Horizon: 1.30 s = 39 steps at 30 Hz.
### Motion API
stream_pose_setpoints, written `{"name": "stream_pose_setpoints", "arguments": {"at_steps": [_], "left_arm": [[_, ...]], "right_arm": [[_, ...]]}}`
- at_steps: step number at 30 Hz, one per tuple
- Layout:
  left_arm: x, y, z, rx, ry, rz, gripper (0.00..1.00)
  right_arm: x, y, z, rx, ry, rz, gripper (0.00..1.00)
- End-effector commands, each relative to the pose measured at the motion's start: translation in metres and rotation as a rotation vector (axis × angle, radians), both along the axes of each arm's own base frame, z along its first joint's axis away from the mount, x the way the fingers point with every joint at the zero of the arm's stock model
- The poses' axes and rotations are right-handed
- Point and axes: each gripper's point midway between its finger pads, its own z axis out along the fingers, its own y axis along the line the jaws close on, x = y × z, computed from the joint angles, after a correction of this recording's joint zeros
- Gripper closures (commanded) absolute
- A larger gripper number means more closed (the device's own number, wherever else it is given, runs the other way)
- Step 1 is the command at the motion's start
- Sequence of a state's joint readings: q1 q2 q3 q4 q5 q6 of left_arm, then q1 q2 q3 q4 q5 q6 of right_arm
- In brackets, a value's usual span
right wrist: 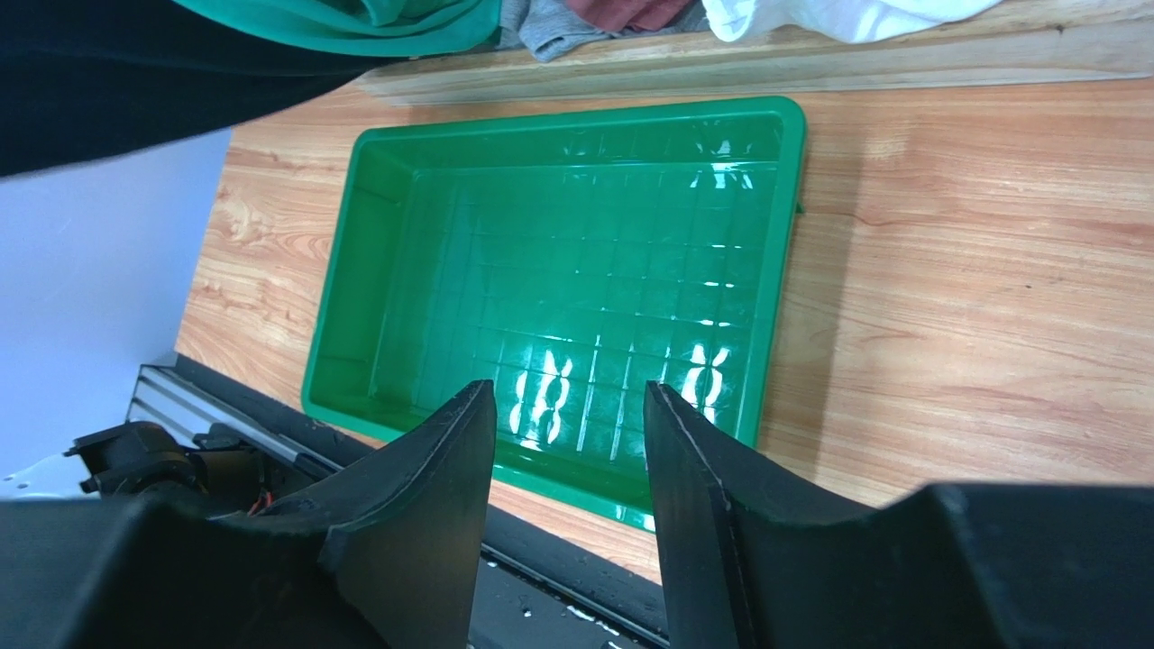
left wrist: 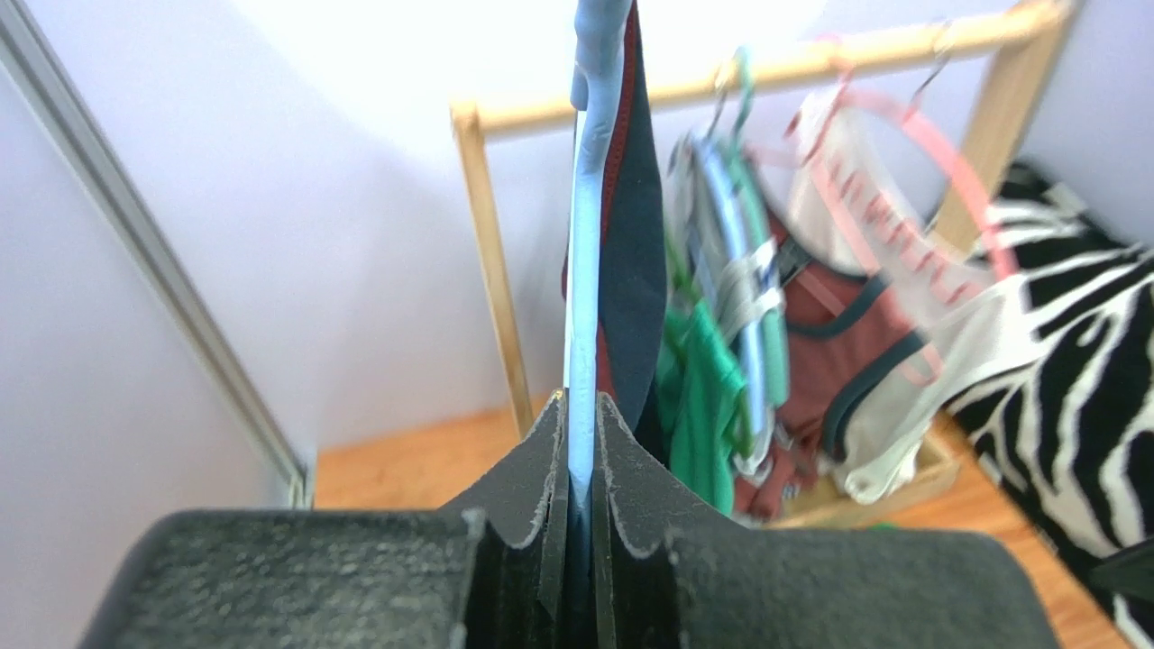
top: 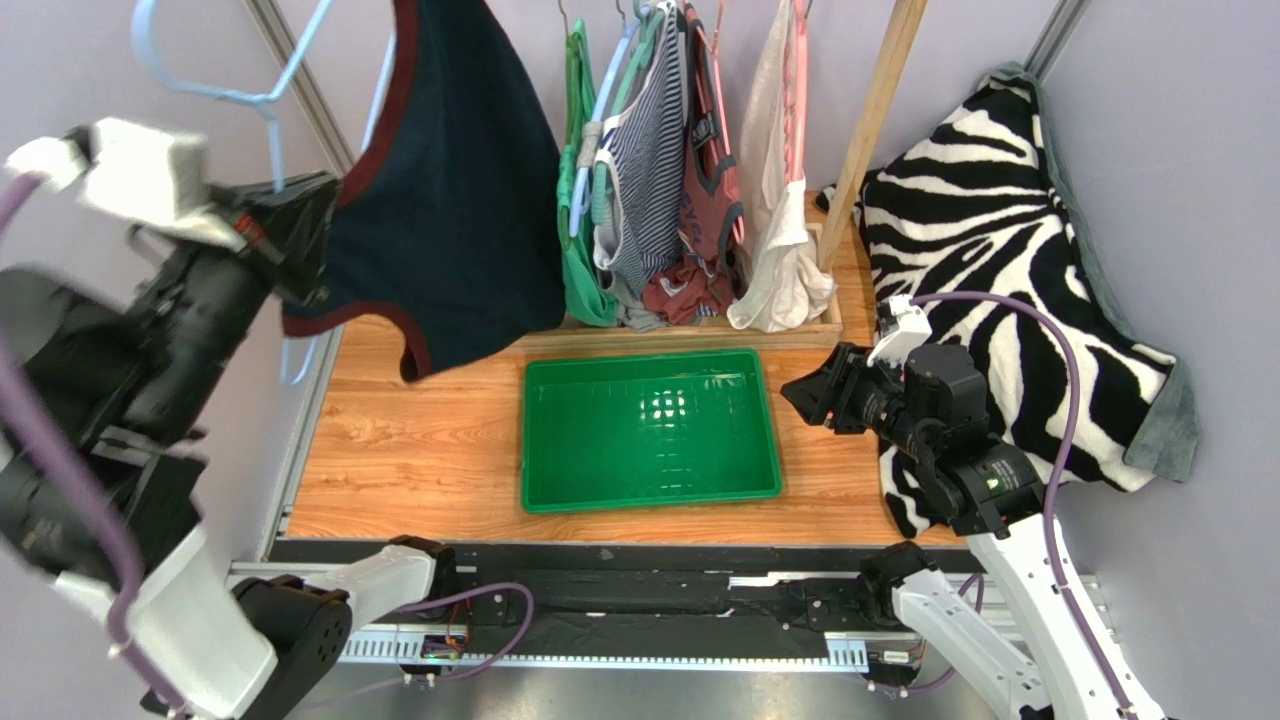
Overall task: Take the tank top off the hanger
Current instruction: Pick up the hanger from the clothesline.
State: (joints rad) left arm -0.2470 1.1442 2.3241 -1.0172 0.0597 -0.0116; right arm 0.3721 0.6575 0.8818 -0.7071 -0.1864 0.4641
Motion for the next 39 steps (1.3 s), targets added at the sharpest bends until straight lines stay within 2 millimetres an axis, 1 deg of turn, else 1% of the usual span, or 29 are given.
{"name": "stream_pose_setpoints", "arguments": {"at_steps": [1,5,9,11,13,15,18,22,24,25,27,28,29,30,31,33,34,36,37,38,39], "left_arm": [[-0.061,-0.008,0.06,0.012,-0.258,-0.125,1.0],[-0.094,-0.022,0.074,0.018,-0.344,-0.244,1.0],[-0.112,-0.033,0.078,0.012,-0.369,-0.329,1.0],[-0.127,-0.038,0.082,0.027,-0.4,-0.379,1.0],[-0.133,-0.041,0.083,0.013,-0.402,-0.406,1.0],[-0.133,-0.046,0.081,0.012,-0.39,-0.433,1.0],[-0.123,-0.05,0.077,0.023,-0.365,-0.445,1.0],[-0.102,-0.06,0.068,0.044,-0.318,-0.478,1.0],[-0.096,-0.064,0.066,0.068,-0.316,-0.496,1.0],[-0.088,-0.067,0.065,0.076,-0.309,-0.502,1.0],[-0.083,-0.072,0.065,0.097,-0.316,-0.525,1.0],[-0.075,-0.075,0.066,0.102,-0.312,-0.532,1.0],[-0.072,-0.078,0.067,0.11,-0.317,-0.545,1.0],[-0.069,-0.079,0.071,0.116,-0.335,-0.546,1.0],[-0.06,-0.081,0.075,0.116,-0.342,-0.542,1.0],[-0.053,-0.079,0.086,0.11,-0.375,-0.52,1.0],[-0.045,-0.08,0.089,0.107,-0.382,-0.513,1.0],[-0.036,-0.076,0.1,0.118,-0.43,-0.467,1.0],[-0.026,-0.076,0.101,0.117,-0.431,-0.451,1.0],[-0.02,-0.072,0.106,0.114,-0.446,-0.413,1.0],[-0.018,-0.07,0.113,0.11,-0.478,-0.394,1.0]], "right_arm": [[-0.005,0.006,0.018,0.06,-0.049,0.027,0.52],[-0.009,0.005,0.016,0.065,-0.046,0.021,0.53],[-0.013,0.004,0.016,0.077,-0.052,0.021,0.52],[-0.015,0.003,0.017,0.076,-0.058,0.02,0.52],[-0.016,0.002,0.018,0.076,-0.062,0.021,0.52],[-0.018,0.002,0.02,0.076,-0.067,0.024,0.52],[-0.017,0.002,0.023,0.076,-0.072,0.021,0.52],[-0.016,0.002,0.027,0.087,-0.081,0.019,0.52],[-0.016,0.003,0.03,0.095,-0.09,0.021,0.52],[-0.015,0.004,0.031,0.098,-0.096,0.022,0.52],[-0.014,0.004,0.034,0.102,-0.104,0.022,0.53],[-0.014,0.004,0.037,0.106,-0.114,0.022,0.53],[-0.013,0.005,0.037,0.108,-0.114,0.022,0.53],[-0.013,0.004,0.039,0.111,-0.121,0.02,0.53],[-0.013,0.004,0.041,0.112,-0.125,0.019,0.53],[-0.012,0.004,0.044,0.118,-0.133,0.017,0.53],[-0.012,0.004,0.046,0.12,-0.14,0.017,0.53],[-0.012,0.003,0.048,0.123,-0.148,0.011,0.53],[-0.012,0.003,0.051,0.129,-0.157,0.007,0.53],[-0.011,0.003,0.051,0.127,-0.16,0.005,0.53],[-0.012,0.002,0.055,0.129,-0.169,0.006,0.53]]}}
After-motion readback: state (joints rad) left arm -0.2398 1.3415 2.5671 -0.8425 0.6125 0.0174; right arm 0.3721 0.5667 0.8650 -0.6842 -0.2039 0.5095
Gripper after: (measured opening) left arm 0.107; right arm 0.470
